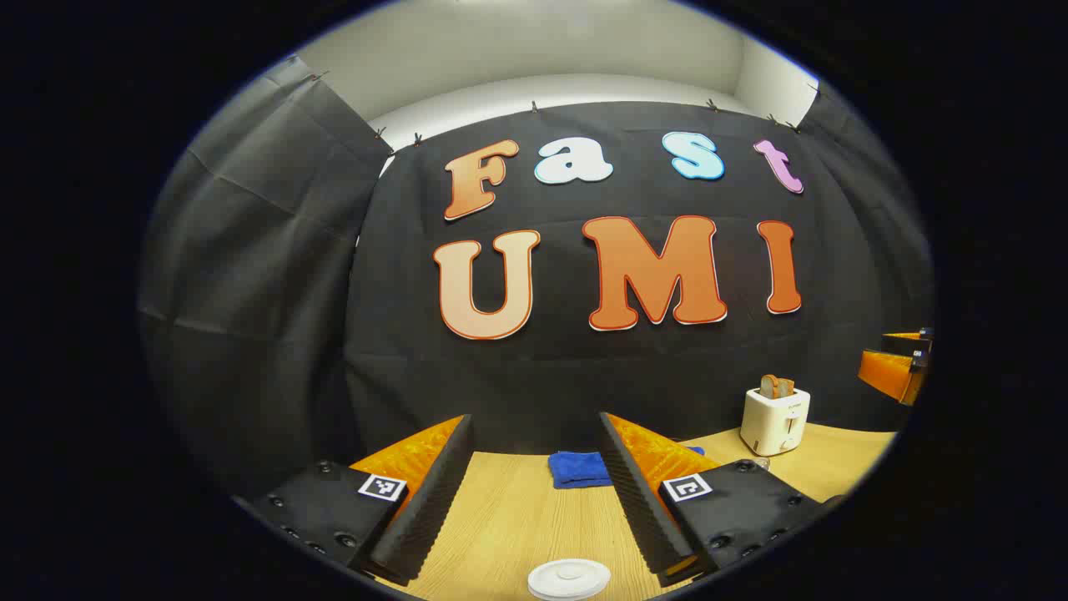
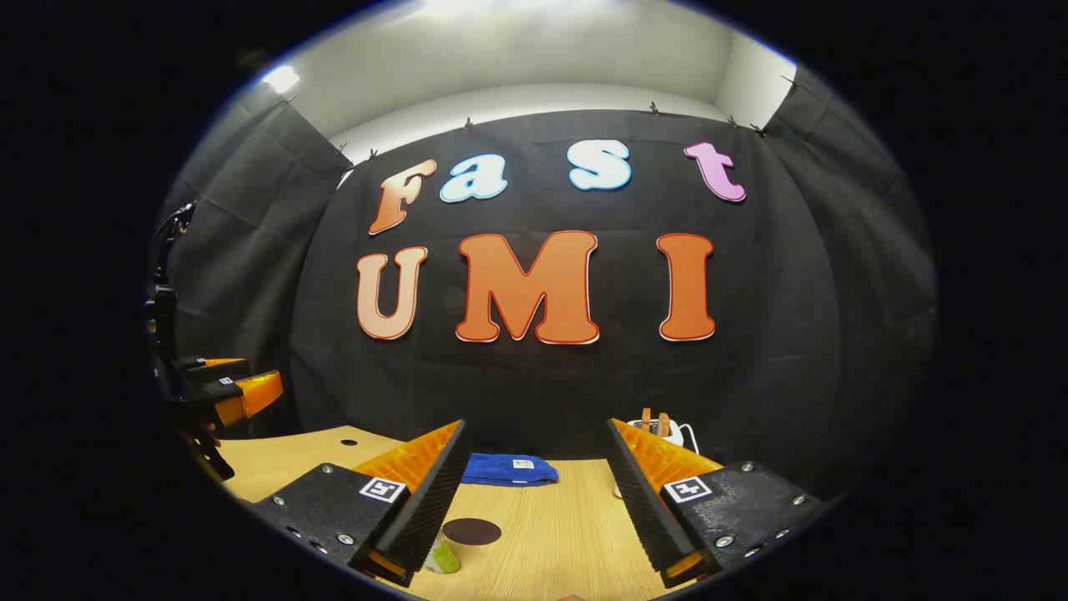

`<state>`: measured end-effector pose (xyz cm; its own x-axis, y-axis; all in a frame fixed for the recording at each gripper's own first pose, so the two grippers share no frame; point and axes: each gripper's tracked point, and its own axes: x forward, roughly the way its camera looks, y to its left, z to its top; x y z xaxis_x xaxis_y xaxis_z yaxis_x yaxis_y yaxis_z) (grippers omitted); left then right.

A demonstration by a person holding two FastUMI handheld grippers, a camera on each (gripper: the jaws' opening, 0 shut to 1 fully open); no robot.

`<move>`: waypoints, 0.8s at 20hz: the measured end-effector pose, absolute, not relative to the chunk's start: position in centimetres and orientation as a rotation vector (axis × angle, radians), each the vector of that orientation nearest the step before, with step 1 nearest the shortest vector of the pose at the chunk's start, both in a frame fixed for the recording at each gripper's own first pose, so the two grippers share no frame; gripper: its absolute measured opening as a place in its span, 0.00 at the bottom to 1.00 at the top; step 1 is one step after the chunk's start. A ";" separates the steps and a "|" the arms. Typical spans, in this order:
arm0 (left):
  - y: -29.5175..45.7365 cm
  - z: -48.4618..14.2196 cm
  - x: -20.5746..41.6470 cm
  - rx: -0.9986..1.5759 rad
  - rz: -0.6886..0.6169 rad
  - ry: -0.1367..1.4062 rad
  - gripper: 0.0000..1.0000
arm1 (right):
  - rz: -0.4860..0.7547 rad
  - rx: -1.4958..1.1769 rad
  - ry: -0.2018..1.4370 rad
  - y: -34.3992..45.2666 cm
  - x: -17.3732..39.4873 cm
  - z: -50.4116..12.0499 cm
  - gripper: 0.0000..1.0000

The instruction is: Open the teacup lid with one hand, grasp the water bottle and pour water into the teacup with the other hand; after pouring, place the water bottle on the coaster and then close the teacup lid.

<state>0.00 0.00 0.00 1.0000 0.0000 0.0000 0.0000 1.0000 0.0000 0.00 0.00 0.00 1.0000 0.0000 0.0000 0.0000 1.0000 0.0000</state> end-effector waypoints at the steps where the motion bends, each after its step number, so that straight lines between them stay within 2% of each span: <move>1: -0.1 -0.1 0.1 -0.002 -0.001 -0.002 0.96 | -0.003 0.005 0.003 -0.3 0.0 -0.2 0.96; 16: -0.8 -1.7 -0.2 0.015 -0.024 0.014 0.96 | 0.032 -0.031 0.010 0.3 -0.4 -0.8 0.96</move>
<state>-0.21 -0.77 -1.66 0.9996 -0.0235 -0.0145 0.0237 0.9996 0.0144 -0.38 0.33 -0.79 0.9994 0.0322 -0.0101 -0.0325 0.9990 -0.0309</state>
